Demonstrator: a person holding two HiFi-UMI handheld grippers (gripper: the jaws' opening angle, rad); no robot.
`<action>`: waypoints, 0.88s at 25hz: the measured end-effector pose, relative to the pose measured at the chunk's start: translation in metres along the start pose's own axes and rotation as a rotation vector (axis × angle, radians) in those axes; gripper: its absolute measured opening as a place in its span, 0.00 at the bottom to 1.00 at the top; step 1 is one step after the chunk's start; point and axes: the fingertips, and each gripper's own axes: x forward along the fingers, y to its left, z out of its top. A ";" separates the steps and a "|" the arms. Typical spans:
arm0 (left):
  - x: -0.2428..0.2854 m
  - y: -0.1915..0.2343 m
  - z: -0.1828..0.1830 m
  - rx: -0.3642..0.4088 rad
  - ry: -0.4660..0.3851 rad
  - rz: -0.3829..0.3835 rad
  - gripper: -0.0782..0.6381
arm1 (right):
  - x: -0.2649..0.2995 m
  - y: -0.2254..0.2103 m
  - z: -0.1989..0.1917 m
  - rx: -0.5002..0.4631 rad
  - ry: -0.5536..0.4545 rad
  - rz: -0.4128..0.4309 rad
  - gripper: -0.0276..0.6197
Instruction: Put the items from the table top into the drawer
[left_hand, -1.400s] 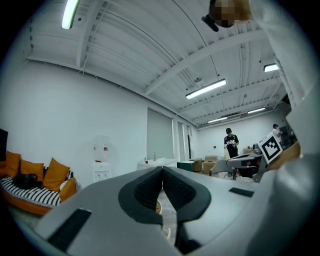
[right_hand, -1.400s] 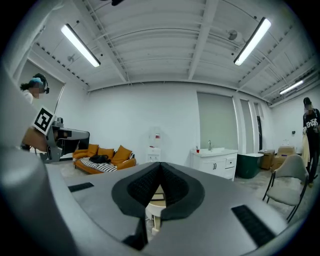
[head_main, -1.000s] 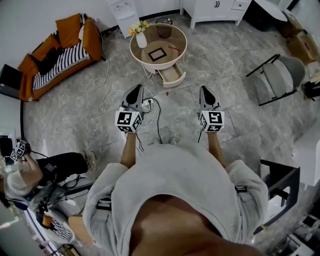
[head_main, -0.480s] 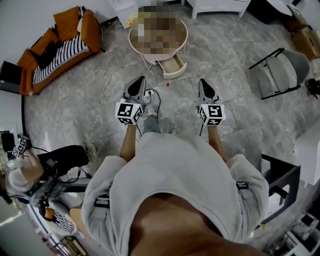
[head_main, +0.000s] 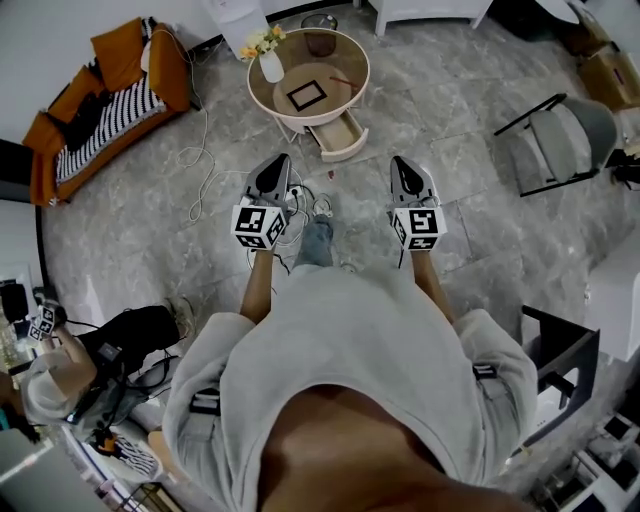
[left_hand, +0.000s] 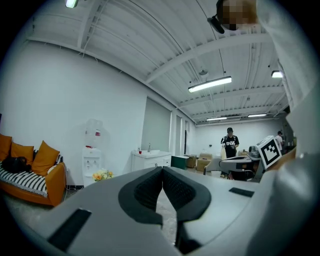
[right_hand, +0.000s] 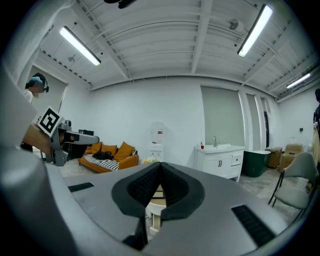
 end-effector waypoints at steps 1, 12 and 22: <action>0.011 0.007 0.000 -0.002 0.001 -0.009 0.13 | 0.009 -0.004 0.000 -0.001 0.007 -0.010 0.08; 0.139 0.095 0.002 -0.059 0.000 -0.072 0.13 | 0.125 -0.051 0.019 -0.038 0.067 -0.108 0.08; 0.234 0.183 0.028 -0.070 -0.037 -0.098 0.13 | 0.240 -0.070 0.057 -0.081 0.067 -0.133 0.08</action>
